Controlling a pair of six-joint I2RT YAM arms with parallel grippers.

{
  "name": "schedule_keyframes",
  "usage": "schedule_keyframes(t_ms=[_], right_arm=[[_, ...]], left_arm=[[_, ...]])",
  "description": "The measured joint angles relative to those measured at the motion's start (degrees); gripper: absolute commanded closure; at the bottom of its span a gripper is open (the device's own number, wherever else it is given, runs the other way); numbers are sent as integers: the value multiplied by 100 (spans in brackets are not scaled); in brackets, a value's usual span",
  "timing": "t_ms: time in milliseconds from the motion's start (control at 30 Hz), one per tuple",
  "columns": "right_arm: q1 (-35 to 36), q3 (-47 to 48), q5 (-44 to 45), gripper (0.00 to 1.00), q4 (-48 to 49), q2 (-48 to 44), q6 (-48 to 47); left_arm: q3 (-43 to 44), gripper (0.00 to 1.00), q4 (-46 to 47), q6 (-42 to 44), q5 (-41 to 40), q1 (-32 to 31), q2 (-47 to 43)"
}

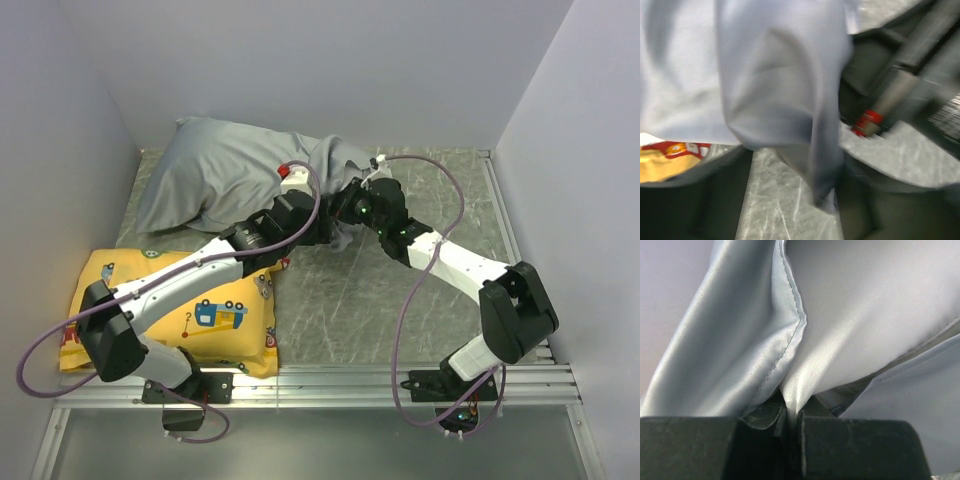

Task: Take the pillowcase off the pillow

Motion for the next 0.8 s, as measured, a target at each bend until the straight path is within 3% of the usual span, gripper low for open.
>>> schedule_keyframes(t_ms=[33,67,200,400,733,800], right_arm=[[0,26,4,100,-52,-4,-15],[0,70,15,100,-129,-11,-44],[0,264,50,100,-435,-13,-177],[-17,562,31,100,-984,-13,-389],[-570,879,-774,100,-1600,111,-426],[-691,876,-824,95,-1604,103,-452]], left_arm=[[-4,50,-17,-24,-83,0,52],[-9,66,-50,-79,-155,9,98],[-61,97,-98,-177,-267,24,219],[-483,100,83,-282,-247,48,107],[-1174,100,767,-474,328,330,-374],[-1346,100,791,-483,544,546,-457]])
